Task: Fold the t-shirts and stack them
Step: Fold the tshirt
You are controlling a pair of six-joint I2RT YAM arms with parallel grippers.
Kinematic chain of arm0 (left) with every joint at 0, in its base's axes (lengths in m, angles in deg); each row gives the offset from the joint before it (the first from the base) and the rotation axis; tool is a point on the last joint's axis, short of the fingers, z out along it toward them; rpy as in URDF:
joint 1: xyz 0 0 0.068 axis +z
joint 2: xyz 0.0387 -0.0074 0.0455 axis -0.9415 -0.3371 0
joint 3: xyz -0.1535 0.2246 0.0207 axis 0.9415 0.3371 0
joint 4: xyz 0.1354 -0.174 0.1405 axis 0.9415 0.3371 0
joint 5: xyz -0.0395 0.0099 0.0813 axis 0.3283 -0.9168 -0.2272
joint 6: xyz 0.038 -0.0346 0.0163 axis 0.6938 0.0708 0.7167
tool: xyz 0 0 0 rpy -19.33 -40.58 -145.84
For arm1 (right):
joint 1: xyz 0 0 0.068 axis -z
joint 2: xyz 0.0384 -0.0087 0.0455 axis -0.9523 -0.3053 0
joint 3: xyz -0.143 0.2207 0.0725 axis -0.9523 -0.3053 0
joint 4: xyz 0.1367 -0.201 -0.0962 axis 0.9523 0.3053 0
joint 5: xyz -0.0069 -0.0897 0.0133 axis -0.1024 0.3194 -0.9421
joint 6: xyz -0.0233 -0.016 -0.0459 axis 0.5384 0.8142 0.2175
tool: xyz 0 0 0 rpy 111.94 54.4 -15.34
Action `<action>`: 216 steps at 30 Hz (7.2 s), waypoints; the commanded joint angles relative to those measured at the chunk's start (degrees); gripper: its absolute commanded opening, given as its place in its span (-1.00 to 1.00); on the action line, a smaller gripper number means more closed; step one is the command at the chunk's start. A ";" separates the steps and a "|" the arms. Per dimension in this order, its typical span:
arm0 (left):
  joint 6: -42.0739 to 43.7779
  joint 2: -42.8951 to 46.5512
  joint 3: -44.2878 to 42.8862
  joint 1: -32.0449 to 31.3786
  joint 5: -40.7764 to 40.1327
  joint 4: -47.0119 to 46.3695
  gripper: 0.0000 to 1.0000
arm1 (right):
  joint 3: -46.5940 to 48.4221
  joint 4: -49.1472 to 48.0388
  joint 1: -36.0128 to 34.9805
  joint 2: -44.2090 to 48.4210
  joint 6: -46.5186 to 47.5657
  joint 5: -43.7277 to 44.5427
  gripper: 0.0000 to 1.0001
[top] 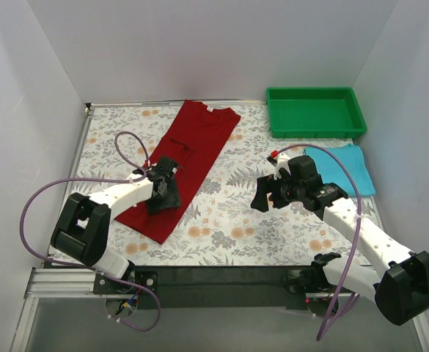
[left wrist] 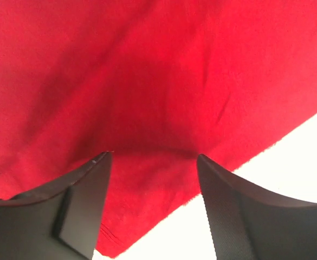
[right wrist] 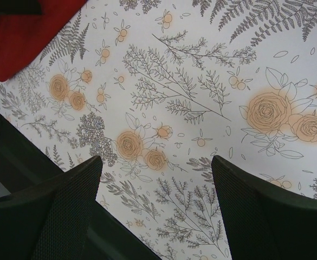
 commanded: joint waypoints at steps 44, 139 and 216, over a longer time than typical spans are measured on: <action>-19.48 10.91 4.94 -15.42 4.89 10.68 0.26 | 4.34 -3.20 -19.70 -12.51 -1.78 9.07 -0.05; -18.60 17.50 16.20 -14.19 16.93 10.24 -0.88 | 8.04 8.99 -38.53 -20.00 -8.78 20.06 -0.05; -0.85 -17.92 -23.26 15.52 28.62 -11.03 -1.00 | 50.58 13.59 -5.47 -49.09 4.36 16.90 -0.97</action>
